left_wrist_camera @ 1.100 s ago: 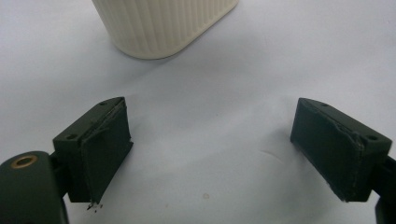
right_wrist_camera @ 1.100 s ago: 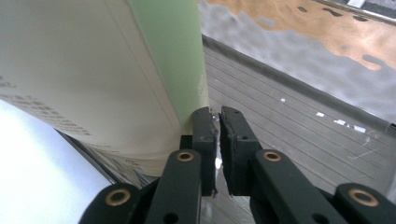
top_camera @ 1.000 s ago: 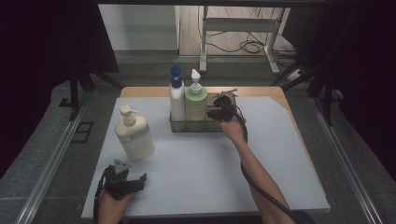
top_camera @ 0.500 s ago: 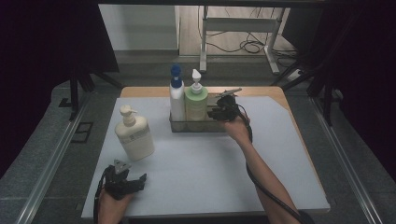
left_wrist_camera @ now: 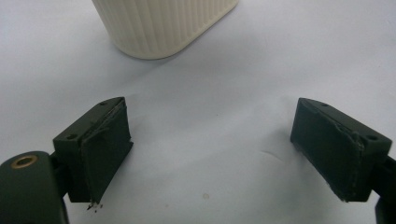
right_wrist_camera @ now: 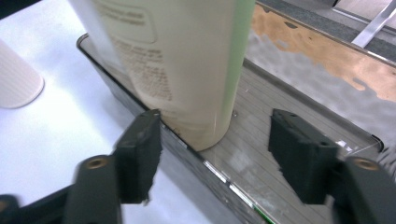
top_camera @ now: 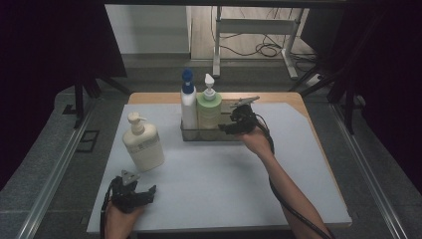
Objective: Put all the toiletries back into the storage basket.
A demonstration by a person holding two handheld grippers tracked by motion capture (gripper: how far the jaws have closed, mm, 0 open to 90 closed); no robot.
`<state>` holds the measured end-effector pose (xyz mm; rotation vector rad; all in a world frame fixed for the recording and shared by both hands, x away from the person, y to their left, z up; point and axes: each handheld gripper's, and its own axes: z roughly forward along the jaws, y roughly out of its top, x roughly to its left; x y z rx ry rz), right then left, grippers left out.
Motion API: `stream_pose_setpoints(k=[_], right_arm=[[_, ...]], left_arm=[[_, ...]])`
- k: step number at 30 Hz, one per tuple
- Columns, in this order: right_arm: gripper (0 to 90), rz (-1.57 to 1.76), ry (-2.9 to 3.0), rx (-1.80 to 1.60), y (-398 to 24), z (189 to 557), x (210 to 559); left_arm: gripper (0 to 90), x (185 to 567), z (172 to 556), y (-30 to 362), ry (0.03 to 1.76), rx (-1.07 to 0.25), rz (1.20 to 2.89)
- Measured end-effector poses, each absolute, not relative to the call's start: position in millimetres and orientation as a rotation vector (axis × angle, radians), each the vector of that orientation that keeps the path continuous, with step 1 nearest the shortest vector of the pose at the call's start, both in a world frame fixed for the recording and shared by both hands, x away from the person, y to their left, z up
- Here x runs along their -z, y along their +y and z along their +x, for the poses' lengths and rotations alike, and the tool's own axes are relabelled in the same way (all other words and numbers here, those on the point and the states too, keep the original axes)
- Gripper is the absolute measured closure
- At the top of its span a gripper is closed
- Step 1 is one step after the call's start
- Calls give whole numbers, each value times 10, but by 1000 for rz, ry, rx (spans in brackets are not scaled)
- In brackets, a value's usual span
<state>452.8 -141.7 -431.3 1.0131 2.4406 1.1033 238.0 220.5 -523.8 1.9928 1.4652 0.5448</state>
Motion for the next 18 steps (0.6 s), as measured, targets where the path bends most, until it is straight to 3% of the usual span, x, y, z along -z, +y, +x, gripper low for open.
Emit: stream_pose_setpoints(k=[11, 18], right_arm=[[146, 943, 2471, -1108, -1477, 4299, 4259], [116, 910, 2475, -1103, -1580, 4140, 4279]], left_arm=[[118, 5237, 2381, 2205, 1465, -544, 1992], [118, 5236, 2382, 2206, 1465, -542, 1993]])
